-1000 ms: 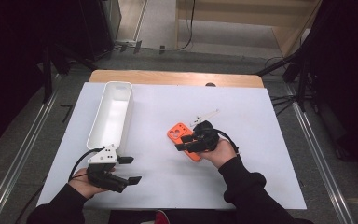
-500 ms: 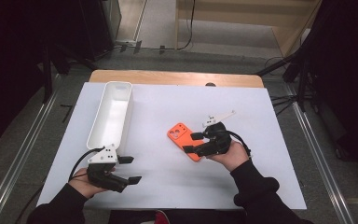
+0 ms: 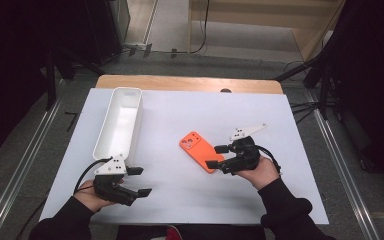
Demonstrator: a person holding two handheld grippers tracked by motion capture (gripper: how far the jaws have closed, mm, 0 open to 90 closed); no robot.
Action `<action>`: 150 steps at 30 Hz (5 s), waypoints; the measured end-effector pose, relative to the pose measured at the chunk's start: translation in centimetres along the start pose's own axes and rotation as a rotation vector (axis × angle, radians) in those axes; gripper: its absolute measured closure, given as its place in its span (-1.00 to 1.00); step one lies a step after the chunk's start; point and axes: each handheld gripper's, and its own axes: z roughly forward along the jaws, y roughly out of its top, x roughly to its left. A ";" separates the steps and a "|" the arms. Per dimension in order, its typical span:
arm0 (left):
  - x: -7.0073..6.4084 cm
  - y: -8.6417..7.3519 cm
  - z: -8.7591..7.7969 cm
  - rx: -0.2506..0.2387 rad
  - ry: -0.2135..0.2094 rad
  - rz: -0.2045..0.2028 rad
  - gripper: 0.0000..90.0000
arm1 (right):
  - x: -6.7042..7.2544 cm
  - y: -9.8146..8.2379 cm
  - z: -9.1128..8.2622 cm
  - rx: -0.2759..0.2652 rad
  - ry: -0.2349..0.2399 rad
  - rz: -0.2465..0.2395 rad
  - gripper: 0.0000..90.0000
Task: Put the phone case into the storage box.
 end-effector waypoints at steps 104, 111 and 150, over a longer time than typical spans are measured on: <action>0.2 0.3 -0.4 -0.036 0.039 -0.004 -0.48 | -2.4 -1.9 -2.2 -0.056 -0.194 0.102 -0.78; 0.2 0.3 -0.4 -0.035 0.039 -0.005 -0.48 | -2.5 -1.1 -1.2 -0.045 -0.197 0.098 -0.78; 0.2 0.2 -0.5 -0.027 0.036 -0.004 -0.48 | -2.1 2.8 3.8 0.029 -0.220 0.054 -0.78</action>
